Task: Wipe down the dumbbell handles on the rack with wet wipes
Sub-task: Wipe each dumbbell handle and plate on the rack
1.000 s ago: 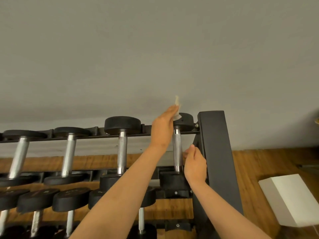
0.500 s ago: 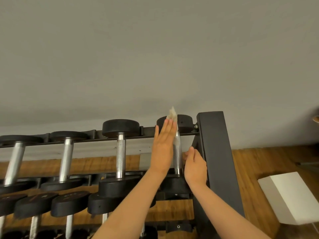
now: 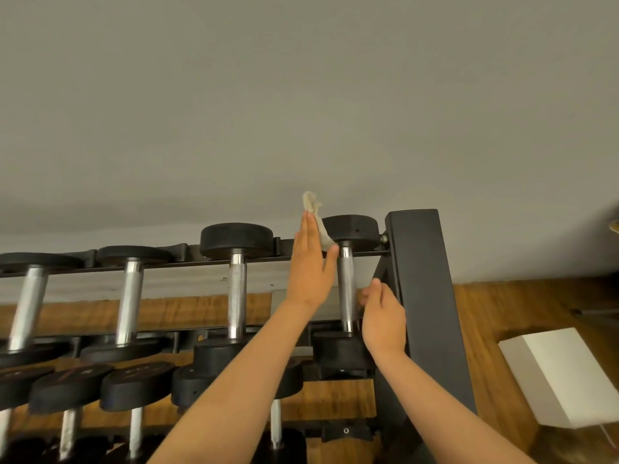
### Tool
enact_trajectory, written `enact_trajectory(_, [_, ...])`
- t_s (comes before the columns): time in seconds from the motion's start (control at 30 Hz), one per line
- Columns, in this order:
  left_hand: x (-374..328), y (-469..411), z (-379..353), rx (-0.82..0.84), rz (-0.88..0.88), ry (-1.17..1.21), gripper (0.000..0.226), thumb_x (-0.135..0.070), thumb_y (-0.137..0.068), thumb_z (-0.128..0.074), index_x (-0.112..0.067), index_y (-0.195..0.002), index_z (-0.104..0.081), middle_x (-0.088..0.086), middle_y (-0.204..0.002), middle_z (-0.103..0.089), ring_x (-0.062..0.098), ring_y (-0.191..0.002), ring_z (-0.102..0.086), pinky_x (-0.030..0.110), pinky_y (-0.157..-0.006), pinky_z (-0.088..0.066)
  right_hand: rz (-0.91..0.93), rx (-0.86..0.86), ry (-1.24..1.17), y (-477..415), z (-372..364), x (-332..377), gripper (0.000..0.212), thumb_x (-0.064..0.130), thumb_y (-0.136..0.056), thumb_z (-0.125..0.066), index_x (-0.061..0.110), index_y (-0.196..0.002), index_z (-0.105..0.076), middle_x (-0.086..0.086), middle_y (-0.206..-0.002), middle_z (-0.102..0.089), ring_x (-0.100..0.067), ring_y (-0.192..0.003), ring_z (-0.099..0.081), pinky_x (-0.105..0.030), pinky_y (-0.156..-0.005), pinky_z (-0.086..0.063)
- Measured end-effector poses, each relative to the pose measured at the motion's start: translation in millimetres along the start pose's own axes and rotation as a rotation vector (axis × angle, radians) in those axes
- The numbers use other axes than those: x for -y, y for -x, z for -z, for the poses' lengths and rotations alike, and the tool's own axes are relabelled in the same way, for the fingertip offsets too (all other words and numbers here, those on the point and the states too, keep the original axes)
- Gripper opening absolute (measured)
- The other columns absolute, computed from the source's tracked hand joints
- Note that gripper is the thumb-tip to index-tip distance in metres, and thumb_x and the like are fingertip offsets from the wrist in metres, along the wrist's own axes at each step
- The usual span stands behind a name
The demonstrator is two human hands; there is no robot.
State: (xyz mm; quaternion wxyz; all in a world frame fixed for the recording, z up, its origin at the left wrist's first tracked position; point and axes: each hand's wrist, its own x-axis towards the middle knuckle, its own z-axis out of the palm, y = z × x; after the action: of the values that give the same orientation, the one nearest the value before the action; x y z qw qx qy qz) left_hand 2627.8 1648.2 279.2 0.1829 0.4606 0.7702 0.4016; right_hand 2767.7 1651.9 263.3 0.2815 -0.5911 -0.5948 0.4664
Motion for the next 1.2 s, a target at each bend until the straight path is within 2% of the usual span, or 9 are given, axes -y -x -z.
enact_trajectory(0.13, [17, 23, -12, 0.06, 0.025, 0.082, 0.092, -0.039, -0.097, -0.054, -0.022, -0.155, 0.016, -0.002, -0.165, 0.004, 0.012, -0.15, -0.005, 0.035, -0.122, -0.015, 0.002, -0.001, 0.001, -1, -1, 1, 0.041, 0.038, -0.105, -0.032, 0.015, -0.091, -0.062, -0.003, -0.083, -0.066, -0.011, -0.078, -0.061, -0.024, -0.065, -0.044])
enact_trajectory(0.27, [26, -1, -3, 0.112, 0.062, 0.191, 0.085, -0.03, -0.093, -0.064, -0.023, -0.156, -0.006, -0.005, -0.157, -0.028, 0.003, -0.141, -0.028, 0.033, -0.119, -0.028, -0.009, 0.006, -0.019, -1, 0, 1, 0.04, 0.038, -0.104, -0.032, 0.014, -0.093, -0.063, 0.0, -0.084, -0.065, -0.01, -0.08, -0.061, -0.024, -0.067, -0.044])
enact_trajectory(0.37, [30, -1, -3, 0.151, 0.025, 0.161, 0.084, -0.034, -0.093, -0.064, -0.026, -0.155, -0.008, -0.009, -0.154, -0.029, 0.001, -0.139, -0.028, 0.031, -0.117, -0.028, -0.008, 0.01, -0.033, -1, 0, 0, 0.04, 0.037, -0.104, -0.032, 0.014, -0.091, -0.062, -0.002, -0.082, -0.065, -0.012, -0.079, -0.062, -0.025, -0.066, -0.045])
enact_trajectory(0.57, [29, -2, -4, 0.101, 0.033, 0.151, 0.076, -0.046, -0.087, -0.065, -0.035, -0.147, -0.02, -0.007, -0.15, -0.035, 0.009, -0.14, -0.031, 0.046, -0.12, -0.026, -0.006, 0.01, -0.028, -1, 0, 0, 0.041, 0.037, -0.104, -0.032, 0.014, -0.088, -0.061, -0.004, -0.082, -0.064, -0.012, -0.076, -0.061, -0.023, -0.064, -0.043])
enact_trajectory(0.63, [22, 2, -5, 0.079, 0.058, 0.233, 0.076, -0.036, -0.089, -0.068, -0.042, -0.144, -0.016, -0.009, -0.149, -0.033, 0.006, -0.139, -0.031, 0.043, -0.119, -0.029, -0.004, 0.008, -0.025, -2, 0, -1, 0.041, 0.037, -0.104, -0.032, 0.013, -0.088, -0.061, -0.005, -0.081, -0.064, -0.013, -0.076, -0.061, -0.023, -0.064, -0.043])
enact_trajectory(0.7, [14, 10, -8, 0.049, 0.069, 0.221, 0.089, -0.04, -0.089, -0.067, -0.032, -0.153, -0.004, -0.004, -0.16, -0.019, 0.011, -0.147, -0.019, 0.043, -0.122, -0.022, 0.002, 0.005, -0.021, -2, -1, -2, 0.041, 0.036, -0.104, -0.033, 0.013, -0.088, -0.062, -0.005, -0.08, -0.064, -0.012, -0.075, -0.061, -0.022, -0.063, -0.043])
enact_trajectory(0.77, [5, 17, -9, 0.048, 0.013, 0.102, 0.101, -0.051, -0.09, -0.061, -0.026, -0.152, 0.015, -0.001, -0.164, 0.009, 0.013, -0.151, 0.007, 0.041, -0.124, -0.004, 0.008, 0.003, -0.007, -3, -1, -2, 0.041, 0.037, -0.105, -0.032, 0.013, -0.089, -0.062, -0.003, -0.08, -0.065, -0.012, -0.075, -0.061, -0.024, -0.063, -0.045])
enact_trajectory(0.83, [-1, 17, -8, 0.032, -0.136, -0.081, 0.101, -0.062, -0.09, -0.049, -0.019, -0.152, 0.018, 0.002, -0.162, 0.021, 0.013, -0.148, 0.022, 0.037, -0.122, 0.009, 0.011, -0.001, 0.008, -3, -2, -3, 0.041, 0.037, -0.105, -0.032, 0.015, -0.09, -0.062, 0.0, -0.081, -0.065, -0.011, -0.077, -0.062, -0.027, -0.066, -0.047])
enact_trajectory(1.2, [-22, -16, 0, 0.138, -0.474, -0.624, 0.089, -0.065, -0.094, -0.025, -0.004, -0.156, -0.005, 0.012, -0.165, 0.003, 0.025, -0.151, 0.011, 0.041, -0.123, 0.006, -0.009, 0.01, 0.04, -2, 0, 1, 0.042, 0.038, -0.105, -0.028, 0.016, -0.091, -0.061, 0.004, -0.082, -0.062, -0.006, -0.077, -0.057, -0.024, -0.061, -0.039])
